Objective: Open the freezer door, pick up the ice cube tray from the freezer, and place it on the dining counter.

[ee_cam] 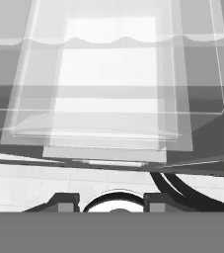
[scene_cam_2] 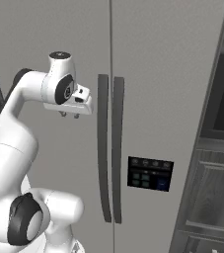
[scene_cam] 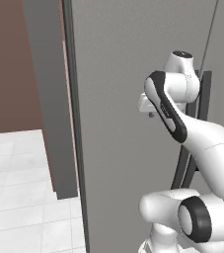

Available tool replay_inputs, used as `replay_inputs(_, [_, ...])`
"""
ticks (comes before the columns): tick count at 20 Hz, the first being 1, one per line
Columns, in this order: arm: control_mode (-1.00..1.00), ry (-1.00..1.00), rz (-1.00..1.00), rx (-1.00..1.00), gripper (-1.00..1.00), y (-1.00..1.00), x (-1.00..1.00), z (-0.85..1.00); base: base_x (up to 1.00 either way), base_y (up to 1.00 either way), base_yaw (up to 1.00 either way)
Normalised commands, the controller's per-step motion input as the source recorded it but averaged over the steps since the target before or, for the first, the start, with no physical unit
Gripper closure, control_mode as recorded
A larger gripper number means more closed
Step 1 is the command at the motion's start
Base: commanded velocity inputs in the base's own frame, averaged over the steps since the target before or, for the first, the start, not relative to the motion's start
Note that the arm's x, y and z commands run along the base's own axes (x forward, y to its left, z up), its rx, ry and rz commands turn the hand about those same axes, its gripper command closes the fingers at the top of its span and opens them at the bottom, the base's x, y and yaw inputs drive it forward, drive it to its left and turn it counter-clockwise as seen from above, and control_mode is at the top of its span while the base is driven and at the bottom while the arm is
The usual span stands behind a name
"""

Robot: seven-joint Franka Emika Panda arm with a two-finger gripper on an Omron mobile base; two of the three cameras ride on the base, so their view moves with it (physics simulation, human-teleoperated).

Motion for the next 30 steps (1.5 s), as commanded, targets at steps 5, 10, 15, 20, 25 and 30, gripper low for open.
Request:
replay_inputs(5, [-1.0, 0.11, -0.01, 0.0, -1.0, 0.0, -0.05, -0.02, 0.0, 0.0, 0.0])
replay_inputs(10, [-1.0, 0.09, -0.09, 0.0, -1.0, -0.02, -0.78, -0.02, 0.0, 0.0, 0.0])
replay_inputs(15, [-1.0, 0.09, -0.09, 0.0, -1.0, -0.04, -0.79, -0.07, 0.0, 0.0, 0.0])
replay_inputs(20, [1.0, 0.0, -0.02, 0.0, -1.0, 0.0, 0.0, -0.02, 0.0, 0.0, 0.0])
replay_inputs(25, [1.0, 0.0, 0.0, 0.0, -1.0, 0.0, 0.0, 0.0, -0.13, 0.19, 0.0])
replay_inputs(30, [1.0, 0.0, 0.0, 0.0, -1.0, 0.0, 0.0, 0.0, -0.1, 0.48, 0.0])
